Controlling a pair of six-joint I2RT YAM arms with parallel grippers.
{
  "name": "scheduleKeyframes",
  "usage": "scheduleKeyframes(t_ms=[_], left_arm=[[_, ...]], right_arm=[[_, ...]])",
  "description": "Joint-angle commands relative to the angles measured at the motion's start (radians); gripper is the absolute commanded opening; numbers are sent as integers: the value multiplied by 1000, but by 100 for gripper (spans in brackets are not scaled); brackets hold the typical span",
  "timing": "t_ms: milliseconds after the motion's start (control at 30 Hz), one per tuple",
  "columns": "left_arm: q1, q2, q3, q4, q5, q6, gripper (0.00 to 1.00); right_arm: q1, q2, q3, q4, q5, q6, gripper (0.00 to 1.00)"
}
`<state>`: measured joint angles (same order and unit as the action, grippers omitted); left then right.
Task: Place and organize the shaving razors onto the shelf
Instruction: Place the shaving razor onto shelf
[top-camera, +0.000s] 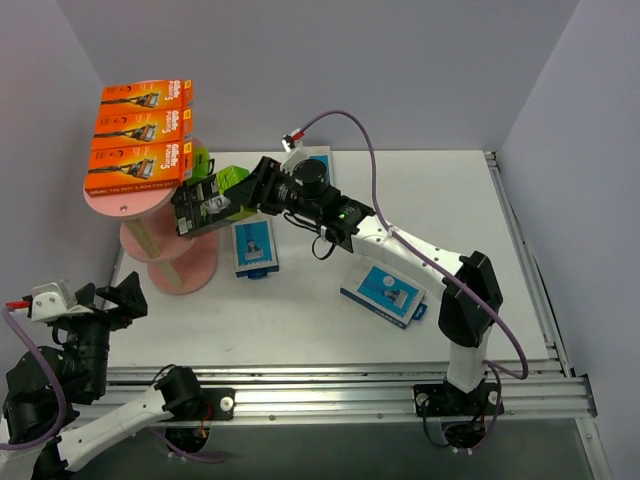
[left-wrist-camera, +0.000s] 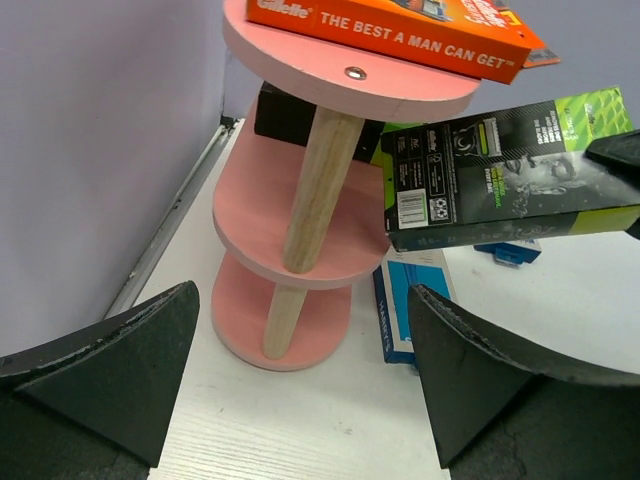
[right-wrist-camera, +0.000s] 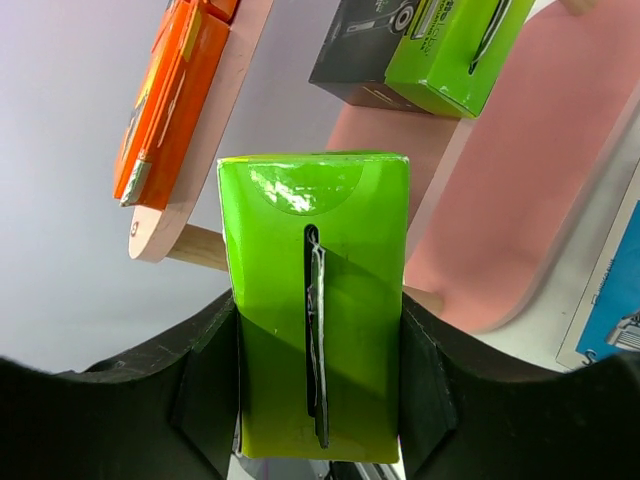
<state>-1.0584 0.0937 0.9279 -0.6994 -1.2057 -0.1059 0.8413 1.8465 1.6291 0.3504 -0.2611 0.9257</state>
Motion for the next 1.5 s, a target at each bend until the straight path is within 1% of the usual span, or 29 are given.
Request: scheduleKeyframes(t_ms=[0, 200, 467, 1033, 1167, 1200, 1267, 1367, 1400, 1467], left_arm=[[-15, -12, -6, -12, -55, -24, 94], [-18, -31, -26, -3, -55, -20, 94], [-29, -69, -41, 24, -43, 8, 94], [-54, -78, -46, 29, -41, 12, 94], [-60, -78, -46, 29, -38, 14, 95], [-61, -78, -46, 29, -38, 14, 95], [-63, -77, -47, 29, -38, 14, 94], [-64, -78, -47, 32, -37, 14, 94], [-64, -78, -47, 31, -37, 14, 95], [-64, -80, -47, 31, -37, 14, 94]], right_arm=[[5, -24, 74, 177, -24, 32, 0], [5, 20, 67, 269, -17, 67, 0], [19, 138, 127, 372, -24, 139, 0], [59, 310, 238, 415, 0, 225, 0], [64, 342, 253, 427, 10, 249, 8], [64, 347, 256, 427, 13, 249, 12], [67, 362, 271, 426, 14, 255, 14], [70, 381, 288, 420, 16, 263, 25], [70, 384, 291, 417, 17, 263, 34], [70, 393, 299, 414, 17, 268, 38]])
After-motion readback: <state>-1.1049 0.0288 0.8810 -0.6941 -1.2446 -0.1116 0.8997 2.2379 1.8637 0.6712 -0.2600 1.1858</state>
